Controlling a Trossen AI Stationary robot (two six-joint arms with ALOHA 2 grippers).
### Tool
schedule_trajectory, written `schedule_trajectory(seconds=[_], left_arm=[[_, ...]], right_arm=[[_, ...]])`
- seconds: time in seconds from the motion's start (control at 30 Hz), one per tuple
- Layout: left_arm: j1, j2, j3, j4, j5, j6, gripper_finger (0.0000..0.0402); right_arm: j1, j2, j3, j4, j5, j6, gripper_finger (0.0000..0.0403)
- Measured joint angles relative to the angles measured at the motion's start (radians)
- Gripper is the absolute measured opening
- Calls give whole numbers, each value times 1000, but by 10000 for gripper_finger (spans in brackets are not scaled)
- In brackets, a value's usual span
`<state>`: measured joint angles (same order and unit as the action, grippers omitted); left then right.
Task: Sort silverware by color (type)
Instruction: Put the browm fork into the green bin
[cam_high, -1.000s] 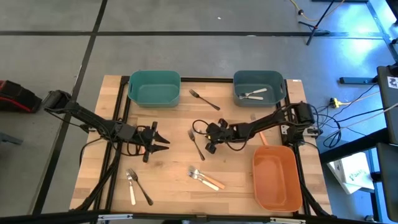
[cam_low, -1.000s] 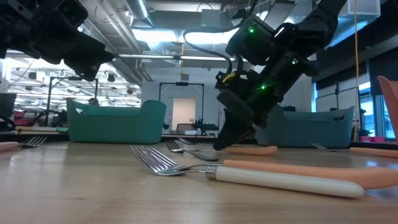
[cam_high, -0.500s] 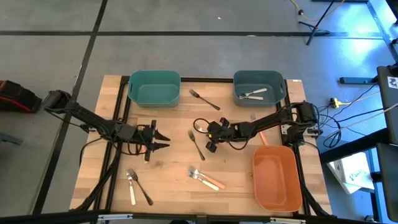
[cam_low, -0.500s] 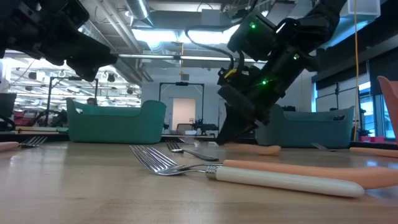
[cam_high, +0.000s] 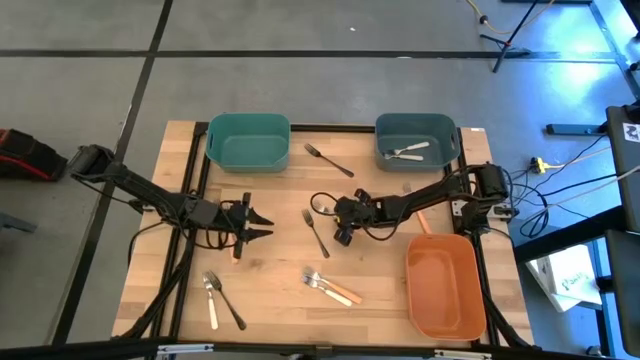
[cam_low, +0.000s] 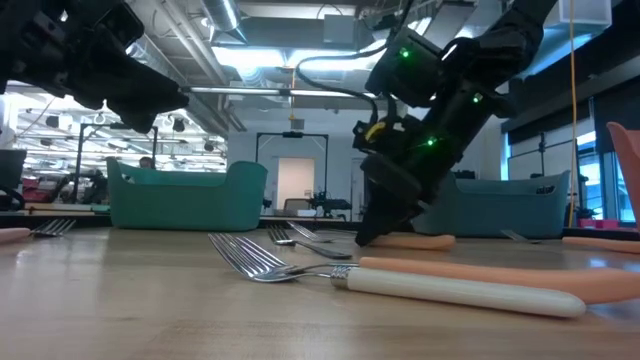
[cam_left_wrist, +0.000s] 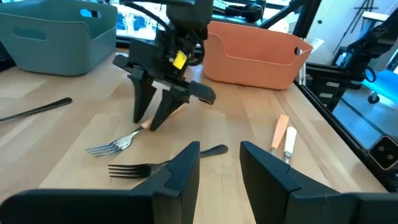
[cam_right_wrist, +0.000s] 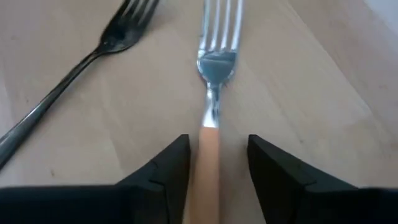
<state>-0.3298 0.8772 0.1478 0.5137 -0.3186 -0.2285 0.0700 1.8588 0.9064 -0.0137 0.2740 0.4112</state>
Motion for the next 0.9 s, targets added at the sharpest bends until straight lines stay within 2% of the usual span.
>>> schedule_trajectory(seconds=[0.1,0.27,0.3,0.5,0.67,0.9], left_arm=[[-1,0,0,-2,-52,30,110],[-5,0,0,-5,-58,15,110],[-4,0,0,-4,-58,7,110],[14,0,0,-2,-63,-25,110],[42,0,0,-1,-65,-33,112],[115,0,0,-1,-110,-59,157]], right_arm=[[0,15,1,22,-16,-57,113],[1,11,1,37,-20,-153,23],[0,11,1,45,-18,-173,15],[-1,16,-2,130,69,-259,32],[1,5,33,147,129,-317,9],[2,4,81,245,155,-430,13]])
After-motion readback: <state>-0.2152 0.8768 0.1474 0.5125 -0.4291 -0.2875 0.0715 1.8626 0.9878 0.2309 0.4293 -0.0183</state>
